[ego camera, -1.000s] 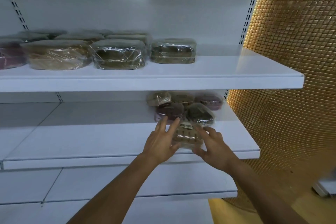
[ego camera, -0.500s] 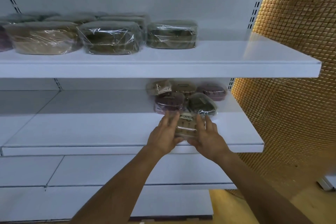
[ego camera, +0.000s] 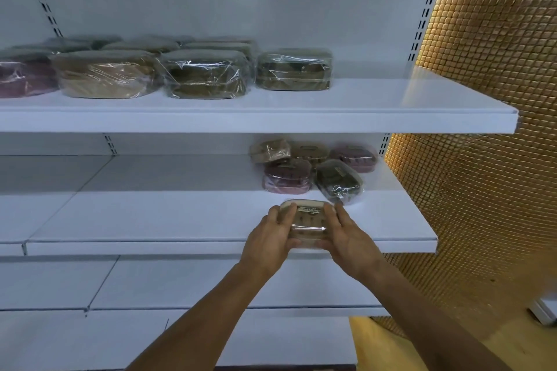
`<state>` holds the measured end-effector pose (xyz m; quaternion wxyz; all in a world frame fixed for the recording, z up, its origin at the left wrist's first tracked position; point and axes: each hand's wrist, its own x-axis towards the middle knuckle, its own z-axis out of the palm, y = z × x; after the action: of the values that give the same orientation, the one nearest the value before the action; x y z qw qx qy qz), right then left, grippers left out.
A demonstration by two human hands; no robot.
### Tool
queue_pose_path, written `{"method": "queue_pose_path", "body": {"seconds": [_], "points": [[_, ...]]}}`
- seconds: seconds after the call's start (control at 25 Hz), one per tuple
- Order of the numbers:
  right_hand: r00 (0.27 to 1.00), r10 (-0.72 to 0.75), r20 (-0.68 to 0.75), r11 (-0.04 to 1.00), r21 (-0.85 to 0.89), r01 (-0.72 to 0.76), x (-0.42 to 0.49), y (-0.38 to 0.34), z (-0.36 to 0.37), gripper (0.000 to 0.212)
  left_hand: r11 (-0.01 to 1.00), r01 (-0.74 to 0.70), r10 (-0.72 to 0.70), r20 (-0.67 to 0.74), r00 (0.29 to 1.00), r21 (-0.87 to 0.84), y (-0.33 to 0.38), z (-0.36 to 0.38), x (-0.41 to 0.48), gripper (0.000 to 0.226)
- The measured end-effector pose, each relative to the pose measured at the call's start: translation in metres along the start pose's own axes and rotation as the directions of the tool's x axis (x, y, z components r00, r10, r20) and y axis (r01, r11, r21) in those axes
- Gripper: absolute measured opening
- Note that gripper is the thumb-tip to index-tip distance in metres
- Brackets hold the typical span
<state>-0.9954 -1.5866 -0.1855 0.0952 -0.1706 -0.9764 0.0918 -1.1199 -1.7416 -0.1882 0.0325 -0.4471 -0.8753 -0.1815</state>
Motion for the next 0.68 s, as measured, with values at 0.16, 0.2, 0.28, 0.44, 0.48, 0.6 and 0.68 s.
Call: {"method": "queue_pose_path", "body": {"seconds": [0.16,0.2,0.28,0.44,0.48,0.6,0.68], "points": [[0.998,-0.058,-0.024,0.996,0.067,0.059,-0.024,-0.027,-0.038,0.078,0.996,-0.05,0.054,-0.054,0.997,0.072,0.007,-0.049,-0.031,0.071],[0.996,-0.077,-0.041,0.994,0.08,0.08,-0.029,-0.033,-0.052,0.078,0.995,-0.065,0.072,-0.084,0.994,0.081,0.01,-0.064,-0.038,0.07],[0.992,-0.101,-0.08,0.989,0.103,0.109,-0.041,-0.052,-0.086,0.078,0.991,-0.097,0.11,-0.148,0.983,0.087,0.017,-0.098,-0.052,0.069],[0.961,-0.169,-0.22,0.982,0.049,0.185,-0.06,-0.087,-0.149,0.078,0.981,-0.148,0.177,-0.265,0.948,0.128,0.034,-0.162,-0.077,0.072],[0.953,-0.179,-0.245,0.98,0.038,0.194,-0.064,-0.094,-0.161,0.078,0.976,-0.165,0.2,-0.291,0.936,0.14,0.037,-0.177,-0.082,0.073],[0.943,-0.17,-0.288,0.984,0.009,0.18,-0.071,-0.105,-0.196,0.079,0.973,-0.182,0.223,-0.357,0.907,0.145,0.046,-0.213,-0.088,0.075],[0.936,-0.157,-0.315,0.987,-0.006,0.163,-0.07,-0.107,-0.215,0.079,0.976,-0.17,0.211,-0.389,0.897,0.138,0.052,-0.229,-0.083,0.076]]}}
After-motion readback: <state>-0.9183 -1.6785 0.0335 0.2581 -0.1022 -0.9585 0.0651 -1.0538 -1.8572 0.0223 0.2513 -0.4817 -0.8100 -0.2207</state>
